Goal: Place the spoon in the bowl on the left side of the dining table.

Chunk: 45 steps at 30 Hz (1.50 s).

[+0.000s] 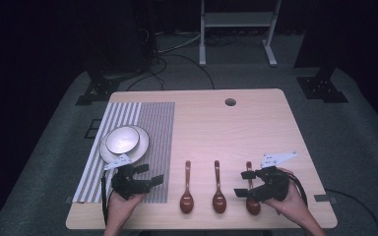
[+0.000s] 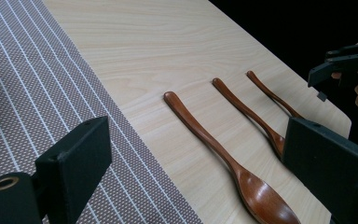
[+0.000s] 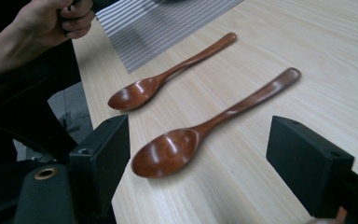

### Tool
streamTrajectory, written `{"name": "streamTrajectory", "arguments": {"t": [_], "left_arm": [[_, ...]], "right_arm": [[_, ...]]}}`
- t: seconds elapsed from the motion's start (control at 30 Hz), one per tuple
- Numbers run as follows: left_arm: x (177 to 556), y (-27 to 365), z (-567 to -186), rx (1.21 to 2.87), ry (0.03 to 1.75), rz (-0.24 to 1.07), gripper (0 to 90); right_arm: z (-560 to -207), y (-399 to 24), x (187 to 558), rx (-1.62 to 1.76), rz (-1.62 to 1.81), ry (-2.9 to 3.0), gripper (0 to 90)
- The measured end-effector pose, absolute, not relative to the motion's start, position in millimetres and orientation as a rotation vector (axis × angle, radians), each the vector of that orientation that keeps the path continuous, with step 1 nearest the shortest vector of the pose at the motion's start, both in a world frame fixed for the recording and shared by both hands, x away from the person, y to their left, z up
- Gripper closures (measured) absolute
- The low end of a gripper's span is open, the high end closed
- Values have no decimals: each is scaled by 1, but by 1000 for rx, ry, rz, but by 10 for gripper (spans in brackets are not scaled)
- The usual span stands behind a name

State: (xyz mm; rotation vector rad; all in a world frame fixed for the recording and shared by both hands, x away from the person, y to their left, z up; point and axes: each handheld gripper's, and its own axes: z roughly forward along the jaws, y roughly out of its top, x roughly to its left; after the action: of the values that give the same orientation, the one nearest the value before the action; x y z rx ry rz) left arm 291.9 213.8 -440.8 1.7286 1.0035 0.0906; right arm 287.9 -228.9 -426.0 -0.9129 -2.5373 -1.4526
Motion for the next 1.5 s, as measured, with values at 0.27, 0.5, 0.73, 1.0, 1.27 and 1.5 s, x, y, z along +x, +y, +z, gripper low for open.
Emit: {"name": "streamTrajectory", "arguments": {"t": [0.27,0.5,0.73,1.0,1.27,1.5], "left_arm": [[293,214,-442,1736,1008,78,73],[294,212,-443,1743,1009,69,73],[296,212,-444,1746,1013,61,73],[298,209,-446,1752,1011,47,73],[300,209,-449,1759,1017,28,73],[301,207,-449,1758,1018,18,73]], "right_arm": [[-423,-203,293,-826,-1412,-2550,210],[-423,-181,297,-760,-1381,-2554,213],[-425,-164,299,-705,-1355,-2553,220],[-429,-137,302,-617,-1313,-2540,258],[-438,-114,299,-537,-1263,-2521,301],[-448,-97,295,-482,-1210,-2511,309]]}}
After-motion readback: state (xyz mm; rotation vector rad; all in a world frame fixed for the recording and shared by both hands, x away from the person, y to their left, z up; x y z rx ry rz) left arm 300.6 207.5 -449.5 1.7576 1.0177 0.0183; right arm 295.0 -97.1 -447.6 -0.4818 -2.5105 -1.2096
